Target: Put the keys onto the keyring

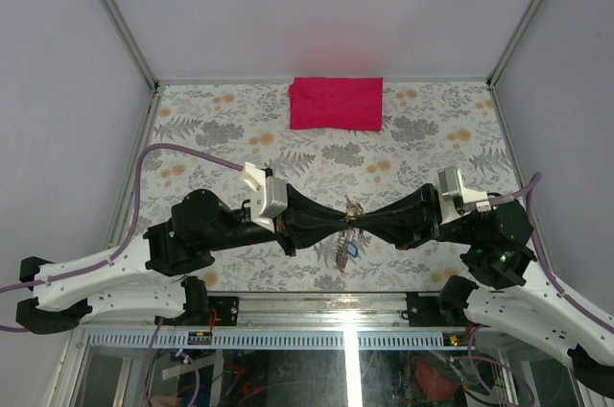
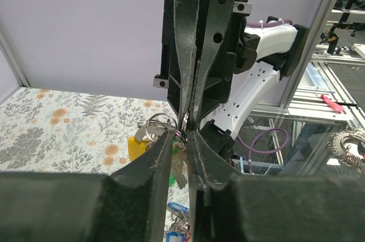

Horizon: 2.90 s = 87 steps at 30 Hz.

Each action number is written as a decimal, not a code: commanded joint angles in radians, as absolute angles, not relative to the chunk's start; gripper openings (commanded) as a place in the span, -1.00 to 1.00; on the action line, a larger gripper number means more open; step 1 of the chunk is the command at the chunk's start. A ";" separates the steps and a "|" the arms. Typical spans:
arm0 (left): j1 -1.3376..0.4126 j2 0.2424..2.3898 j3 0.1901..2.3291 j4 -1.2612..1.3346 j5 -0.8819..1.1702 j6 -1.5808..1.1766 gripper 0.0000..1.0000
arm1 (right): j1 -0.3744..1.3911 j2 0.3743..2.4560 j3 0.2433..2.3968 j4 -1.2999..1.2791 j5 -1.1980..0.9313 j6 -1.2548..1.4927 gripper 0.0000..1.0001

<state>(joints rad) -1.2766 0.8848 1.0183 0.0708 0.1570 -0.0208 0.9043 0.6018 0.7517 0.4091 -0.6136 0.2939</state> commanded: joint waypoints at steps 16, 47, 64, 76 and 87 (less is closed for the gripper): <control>-1.279 0.915 1.080 0.030 0.184 -0.008 -1.00 | 0.902 0.592 0.791 0.410 -0.640 0.253 -1.00; -1.280 1.097 1.477 -0.628 0.067 0.165 -1.00 | 0.902 0.673 1.011 -0.157 -0.582 0.061 -0.24; -1.280 1.102 1.493 -0.643 0.060 0.169 -1.00 | 0.902 0.724 1.011 -0.143 -0.601 0.047 -0.54; -1.281 1.103 1.493 -0.642 0.052 0.162 -1.00 | 0.903 0.742 0.998 -0.103 -0.625 0.061 -0.58; -1.280 1.095 1.489 -0.629 0.042 0.155 -1.00 | 0.903 0.735 0.990 -0.090 -0.619 0.058 -1.00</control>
<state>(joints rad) -1.2766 1.1145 1.4578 -0.7036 0.0601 0.1547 0.9024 0.7498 0.9730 -0.1543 -0.6102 0.0608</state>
